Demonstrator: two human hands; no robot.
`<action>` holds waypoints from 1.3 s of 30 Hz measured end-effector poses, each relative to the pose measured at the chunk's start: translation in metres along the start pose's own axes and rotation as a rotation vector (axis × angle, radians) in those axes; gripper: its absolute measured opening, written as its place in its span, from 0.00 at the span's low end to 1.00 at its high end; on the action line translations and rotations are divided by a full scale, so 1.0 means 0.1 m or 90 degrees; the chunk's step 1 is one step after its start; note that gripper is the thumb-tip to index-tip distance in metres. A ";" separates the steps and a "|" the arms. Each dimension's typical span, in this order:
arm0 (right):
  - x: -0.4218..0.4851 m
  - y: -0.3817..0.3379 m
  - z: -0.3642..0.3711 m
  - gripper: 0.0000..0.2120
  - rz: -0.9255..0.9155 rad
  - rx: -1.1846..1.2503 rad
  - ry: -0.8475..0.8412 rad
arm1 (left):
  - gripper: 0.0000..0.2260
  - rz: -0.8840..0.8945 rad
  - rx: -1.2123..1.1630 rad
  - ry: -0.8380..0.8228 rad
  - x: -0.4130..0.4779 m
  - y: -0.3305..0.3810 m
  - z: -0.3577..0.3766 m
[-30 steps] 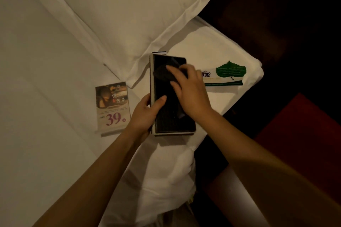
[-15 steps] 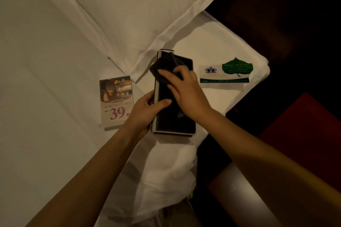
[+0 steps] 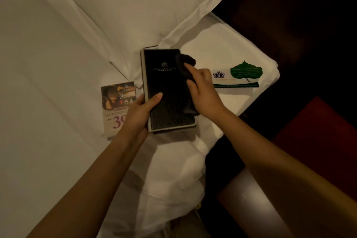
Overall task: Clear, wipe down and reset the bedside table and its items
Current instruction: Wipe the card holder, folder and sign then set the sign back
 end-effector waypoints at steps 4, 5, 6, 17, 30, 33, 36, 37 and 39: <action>-0.31 0.06 0.07 0.22 0.041 0.016 0.002 | 0.13 0.037 -0.016 0.008 0.23 0.04 0.03; -0.39 0.10 0.08 0.23 0.058 0.005 -0.009 | 0.14 0.033 -0.003 0.008 0.29 0.02 0.02; -0.46 0.14 0.09 0.23 0.075 -0.009 -0.026 | 0.15 0.023 0.014 0.004 0.34 -0.01 0.02; -0.60 0.49 -0.51 0.22 0.122 -0.251 0.017 | 0.27 0.265 0.736 0.067 0.40 0.14 0.11; -0.80 1.06 -1.33 0.22 0.255 -0.255 0.079 | 0.25 0.384 0.961 -0.184 0.49 -0.24 1.74; -0.85 1.21 -1.49 0.22 0.285 -0.253 0.099 | 0.27 0.290 0.909 -0.148 0.67 -0.35 1.90; -0.88 1.33 -1.59 0.22 0.296 -0.246 0.122 | 0.29 0.160 0.801 -0.063 0.82 -0.44 1.94; -0.87 1.36 -1.62 0.22 0.295 -0.242 0.130 | 0.29 0.135 0.783 -0.028 0.85 -0.45 1.94; -0.86 1.41 -1.66 0.23 0.294 -0.237 0.143 | 0.26 0.101 0.748 0.033 0.88 -0.46 1.92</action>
Point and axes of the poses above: each hand's wrist, its own x-axis towards the middle knuckle, its own z-axis out of the palm, y = z × x, the point moved 5 cm from there along x, towards the middle knuckle, and after that the axes turned 6 degrees about y, right-handed, at the moved point
